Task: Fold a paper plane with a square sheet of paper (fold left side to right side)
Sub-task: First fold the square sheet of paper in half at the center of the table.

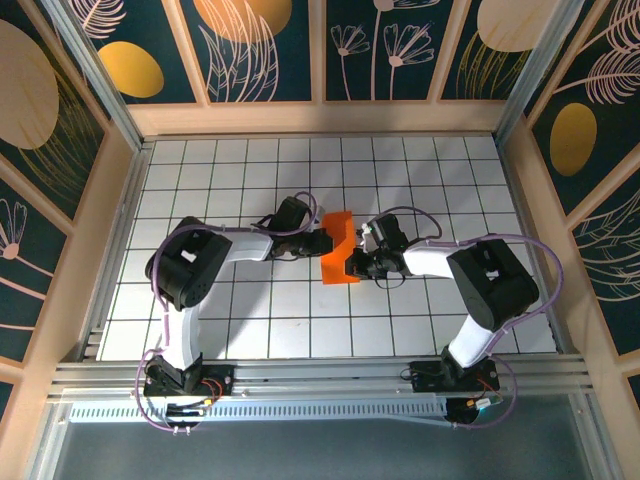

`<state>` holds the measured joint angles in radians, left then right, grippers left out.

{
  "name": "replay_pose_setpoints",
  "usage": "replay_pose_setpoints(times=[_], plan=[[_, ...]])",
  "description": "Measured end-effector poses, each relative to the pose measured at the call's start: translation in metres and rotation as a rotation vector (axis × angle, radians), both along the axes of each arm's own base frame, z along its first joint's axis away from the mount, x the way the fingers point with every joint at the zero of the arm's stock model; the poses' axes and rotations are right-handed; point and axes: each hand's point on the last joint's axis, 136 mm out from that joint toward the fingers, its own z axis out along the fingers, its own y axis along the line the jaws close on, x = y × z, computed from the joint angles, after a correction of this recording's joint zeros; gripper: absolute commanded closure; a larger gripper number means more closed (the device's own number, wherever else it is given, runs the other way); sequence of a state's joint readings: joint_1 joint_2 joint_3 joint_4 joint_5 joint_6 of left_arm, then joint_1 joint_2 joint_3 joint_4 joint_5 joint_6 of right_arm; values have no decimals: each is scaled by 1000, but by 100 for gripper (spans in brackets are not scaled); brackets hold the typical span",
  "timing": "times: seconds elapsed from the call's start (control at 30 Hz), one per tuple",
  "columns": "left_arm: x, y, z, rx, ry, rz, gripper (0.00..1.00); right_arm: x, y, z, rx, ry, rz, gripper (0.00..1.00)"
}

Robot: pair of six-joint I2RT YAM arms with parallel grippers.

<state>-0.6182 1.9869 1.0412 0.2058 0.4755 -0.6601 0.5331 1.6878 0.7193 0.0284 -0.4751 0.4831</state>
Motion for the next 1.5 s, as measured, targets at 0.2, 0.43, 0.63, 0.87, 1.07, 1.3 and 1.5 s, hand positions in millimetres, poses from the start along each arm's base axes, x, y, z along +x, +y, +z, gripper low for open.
replay_pose_setpoints(times=[0.2, 0.43, 0.63, 0.87, 1.07, 1.3, 1.5], plan=[[3, 2, -6, 0, 3, 6, 100, 1, 0, 0, -8, -4, 9, 100], [6, 5, -8, 4, 1, 17, 100, 3, 0, -1, -16, -15, 21, 100], [15, 6, -8, 1, -2, 29, 100, 5, 1, -1, -15, -25, 19, 100], [46, 16, -8, 20, -7, 82, 100, 7, 1, -1, -15, -33, 22, 100], [71, 27, -7, 54, -39, 131, 100, 7, 1, -1, -15, -33, 22, 100], [76, 32, -8, 73, -53, 143, 100, 7, 1, -1, -14, -32, 22, 100], [68, 38, -4, 74, -56, 143, 100, 7, 1, -1, -13, -32, 22, 100]])
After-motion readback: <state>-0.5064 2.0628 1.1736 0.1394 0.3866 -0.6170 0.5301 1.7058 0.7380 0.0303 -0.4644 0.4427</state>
